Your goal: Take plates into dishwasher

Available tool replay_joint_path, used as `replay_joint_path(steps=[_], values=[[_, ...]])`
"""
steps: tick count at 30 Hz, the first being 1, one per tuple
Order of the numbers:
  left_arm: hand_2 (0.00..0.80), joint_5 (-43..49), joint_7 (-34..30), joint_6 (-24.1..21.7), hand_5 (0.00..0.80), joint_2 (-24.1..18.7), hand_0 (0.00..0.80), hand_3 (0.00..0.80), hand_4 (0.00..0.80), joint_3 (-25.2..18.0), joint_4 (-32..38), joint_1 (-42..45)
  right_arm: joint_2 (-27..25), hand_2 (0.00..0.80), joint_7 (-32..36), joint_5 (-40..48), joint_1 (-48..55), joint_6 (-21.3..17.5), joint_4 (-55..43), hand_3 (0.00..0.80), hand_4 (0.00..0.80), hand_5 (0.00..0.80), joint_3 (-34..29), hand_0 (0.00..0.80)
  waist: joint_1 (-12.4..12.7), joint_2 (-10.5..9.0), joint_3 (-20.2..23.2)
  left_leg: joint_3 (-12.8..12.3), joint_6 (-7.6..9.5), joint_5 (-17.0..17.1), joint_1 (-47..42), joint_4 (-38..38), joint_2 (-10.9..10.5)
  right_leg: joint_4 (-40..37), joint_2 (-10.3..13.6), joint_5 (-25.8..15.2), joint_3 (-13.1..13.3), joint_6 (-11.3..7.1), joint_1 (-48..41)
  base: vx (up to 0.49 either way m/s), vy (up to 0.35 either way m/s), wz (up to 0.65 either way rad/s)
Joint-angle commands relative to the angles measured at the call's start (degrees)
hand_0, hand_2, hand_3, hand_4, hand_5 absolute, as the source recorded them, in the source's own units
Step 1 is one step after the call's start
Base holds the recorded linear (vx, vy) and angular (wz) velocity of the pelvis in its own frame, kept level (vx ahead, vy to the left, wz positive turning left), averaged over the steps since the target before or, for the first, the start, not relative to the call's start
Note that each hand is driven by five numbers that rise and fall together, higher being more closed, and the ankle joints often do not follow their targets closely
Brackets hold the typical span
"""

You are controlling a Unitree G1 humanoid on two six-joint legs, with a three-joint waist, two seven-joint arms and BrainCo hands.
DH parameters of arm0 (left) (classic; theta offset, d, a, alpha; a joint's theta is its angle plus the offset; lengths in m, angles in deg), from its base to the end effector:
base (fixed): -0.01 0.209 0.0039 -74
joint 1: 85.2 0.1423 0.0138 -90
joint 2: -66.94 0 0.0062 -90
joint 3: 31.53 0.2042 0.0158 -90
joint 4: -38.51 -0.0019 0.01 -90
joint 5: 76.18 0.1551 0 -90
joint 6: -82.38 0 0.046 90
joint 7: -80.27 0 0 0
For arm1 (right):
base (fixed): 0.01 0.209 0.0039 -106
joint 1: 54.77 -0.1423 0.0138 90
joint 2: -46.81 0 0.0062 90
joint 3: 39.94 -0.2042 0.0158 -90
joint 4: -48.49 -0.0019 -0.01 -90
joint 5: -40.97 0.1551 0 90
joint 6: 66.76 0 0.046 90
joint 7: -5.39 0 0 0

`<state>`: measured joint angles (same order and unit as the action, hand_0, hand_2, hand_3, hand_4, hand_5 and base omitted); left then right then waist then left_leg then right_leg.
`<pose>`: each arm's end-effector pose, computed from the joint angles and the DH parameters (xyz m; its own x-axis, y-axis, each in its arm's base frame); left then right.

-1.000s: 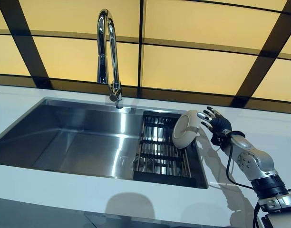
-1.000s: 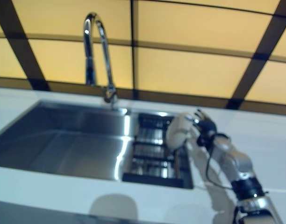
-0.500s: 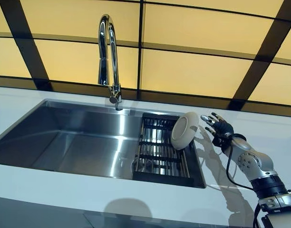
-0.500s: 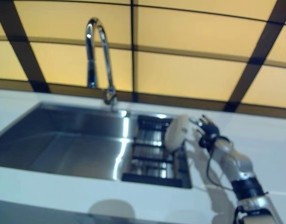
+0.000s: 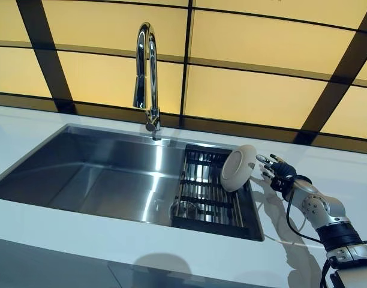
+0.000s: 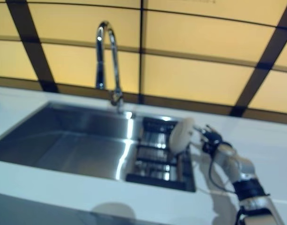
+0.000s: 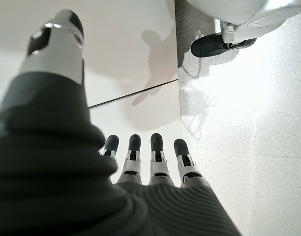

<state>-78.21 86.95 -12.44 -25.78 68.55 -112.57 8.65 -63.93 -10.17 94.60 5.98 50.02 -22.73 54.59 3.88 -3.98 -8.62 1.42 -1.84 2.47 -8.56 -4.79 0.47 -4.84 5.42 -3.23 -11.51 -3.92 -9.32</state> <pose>0.0833 0.2552 -0.1372 0.5037 0.2958 -0.8116 0.0882 0.9170 0.3890 0.3147 -0.2577 0.1158 0.9358 -0.1259 -0.3294 0.2003 0.9586 0.2026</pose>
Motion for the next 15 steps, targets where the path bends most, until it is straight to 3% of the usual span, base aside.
replay_joint_path(steps=[1,15], values=[[0.000,-2.07,0.13,-0.53,0.000,-1.69,0.000,0.000,0.000,3.48,-1.16,-3.13,-1.78,0.000,1.39,-0.16,-7.34,-1.26,0.70,0.000,0.000,0.000,1.81,0.000,1.35,-0.95,0.77,-4.26,-0.62,-3.00,0.03,2.32,-0.37,1.11,-0.87,0.44,-0.30,-0.81,-0.13,0.000,0.000,0.00],[0.000,-1.75,0.20,0.20,0.000,-1.40,0.000,0.000,0.000,4.01,-0.88,-3.05,-1.01,0.000,-0.29,-4.03,-8.89,-1.23,0.27,0.000,0.000,0.000,3.60,0.000,1.91,-1.27,0.65,-4.26,-0.63,-2.93,0.06,2.36,-0.37,0.90,-0.93,0.43,-0.40,-0.96,-0.43,0.000,0.000,0.00]])
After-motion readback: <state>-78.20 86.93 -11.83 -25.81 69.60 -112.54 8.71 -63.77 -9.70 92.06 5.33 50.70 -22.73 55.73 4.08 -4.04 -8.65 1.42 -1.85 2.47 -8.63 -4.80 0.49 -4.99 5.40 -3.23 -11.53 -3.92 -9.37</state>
